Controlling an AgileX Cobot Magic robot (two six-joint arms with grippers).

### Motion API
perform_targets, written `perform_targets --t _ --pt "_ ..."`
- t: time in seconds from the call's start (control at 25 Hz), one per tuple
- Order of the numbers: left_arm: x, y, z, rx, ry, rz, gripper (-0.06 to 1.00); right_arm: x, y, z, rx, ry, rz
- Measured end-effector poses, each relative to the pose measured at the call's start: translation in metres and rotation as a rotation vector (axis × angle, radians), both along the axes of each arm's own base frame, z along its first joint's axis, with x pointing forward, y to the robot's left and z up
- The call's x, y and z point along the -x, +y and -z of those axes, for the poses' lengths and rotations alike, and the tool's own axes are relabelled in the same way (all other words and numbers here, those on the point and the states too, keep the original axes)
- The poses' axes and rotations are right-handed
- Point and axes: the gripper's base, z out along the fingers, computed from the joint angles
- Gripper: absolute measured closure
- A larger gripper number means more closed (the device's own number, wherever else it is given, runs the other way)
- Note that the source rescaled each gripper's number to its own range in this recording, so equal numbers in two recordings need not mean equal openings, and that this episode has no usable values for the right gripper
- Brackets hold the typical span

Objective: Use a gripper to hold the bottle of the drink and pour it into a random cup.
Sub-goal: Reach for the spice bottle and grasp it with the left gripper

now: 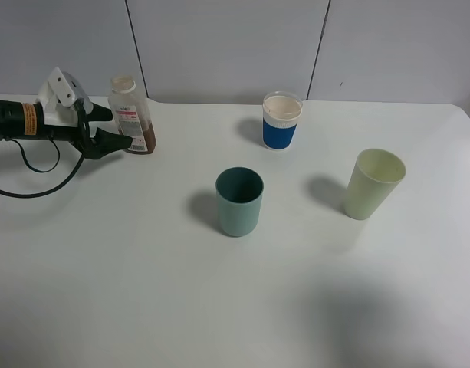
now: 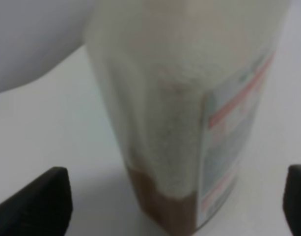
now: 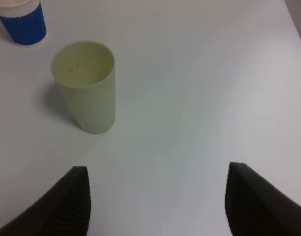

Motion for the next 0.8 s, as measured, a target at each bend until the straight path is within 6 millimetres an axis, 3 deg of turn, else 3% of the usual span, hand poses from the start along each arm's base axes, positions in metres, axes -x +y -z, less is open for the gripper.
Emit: perform_targets --t 0.28,0.6,0.8 --pt "-0.003 -0.014 0.01 0.007 0.016 0.038 0.17 0.0 0.0 0.0 0.0 0.0 0.0" --pt "-0.017 -0.032 0.0 0.026 -0.039 0.077 0.17 0.0 0.0 0.0 0.0 0.0 0.0" --pt "-0.019 -0.041 0.01 0.045 -0.019 0.089 0.18 0.0 0.0 0.0 0.0 0.0 0.0"
